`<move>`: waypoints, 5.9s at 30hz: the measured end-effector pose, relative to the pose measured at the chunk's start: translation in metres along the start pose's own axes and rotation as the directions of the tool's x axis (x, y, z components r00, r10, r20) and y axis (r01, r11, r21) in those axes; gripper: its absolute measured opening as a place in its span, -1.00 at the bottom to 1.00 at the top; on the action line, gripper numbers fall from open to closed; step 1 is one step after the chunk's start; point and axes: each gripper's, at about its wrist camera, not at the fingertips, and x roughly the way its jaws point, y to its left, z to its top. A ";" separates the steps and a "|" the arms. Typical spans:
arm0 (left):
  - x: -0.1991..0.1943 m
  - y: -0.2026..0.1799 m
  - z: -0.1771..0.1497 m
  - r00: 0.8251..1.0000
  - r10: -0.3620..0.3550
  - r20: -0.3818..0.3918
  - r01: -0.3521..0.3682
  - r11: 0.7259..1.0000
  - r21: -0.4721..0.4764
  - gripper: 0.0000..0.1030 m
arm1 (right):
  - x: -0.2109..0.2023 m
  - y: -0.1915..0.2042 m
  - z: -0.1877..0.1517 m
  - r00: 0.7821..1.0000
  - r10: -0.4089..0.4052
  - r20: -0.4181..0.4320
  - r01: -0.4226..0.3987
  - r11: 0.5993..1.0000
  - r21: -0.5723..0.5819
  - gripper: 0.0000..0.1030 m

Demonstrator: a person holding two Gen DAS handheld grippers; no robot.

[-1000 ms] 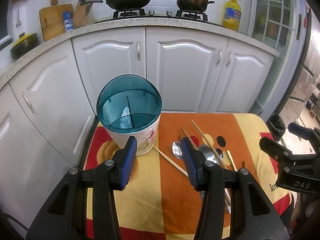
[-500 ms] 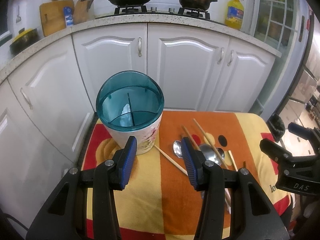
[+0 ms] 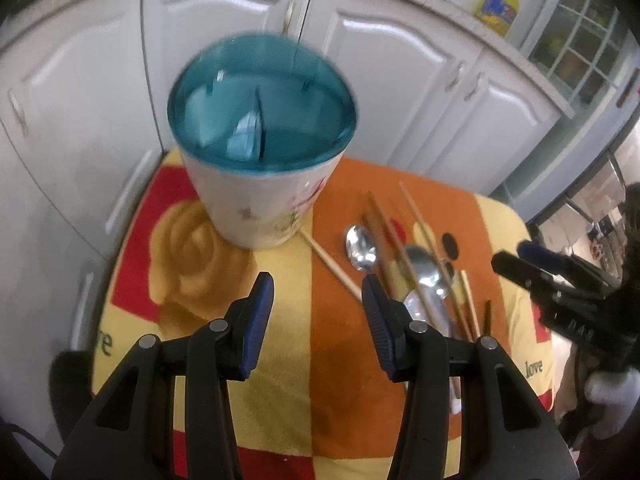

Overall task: Organize utensils
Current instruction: 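Grasp a wooden chopstick with the right tool while the left tool grasps another chopstick, then lift the chopstick with the right tool into the holder while the left tool carries its chopstick, then lower the chopstick into the holder and open the left tool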

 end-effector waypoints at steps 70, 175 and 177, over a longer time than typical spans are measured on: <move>0.045 0.043 -0.035 0.984 -0.049 -0.169 0.037 0.996 -0.076 -0.92 | 0.034 -0.007 0.012 0.969 0.246 -0.037 -0.246 0.969 0.002 -0.90; -0.088 0.052 0.111 0.928 0.144 0.344 -0.148 0.989 -0.015 -0.10 | 0.002 0.093 0.100 0.967 0.227 0.120 -0.207 0.965 -0.159 -0.31; -0.092 0.045 0.103 0.929 0.135 0.344 -0.143 0.990 -0.003 -0.09 | -0.005 0.084 0.090 0.969 0.217 0.119 -0.200 0.969 -0.142 -0.30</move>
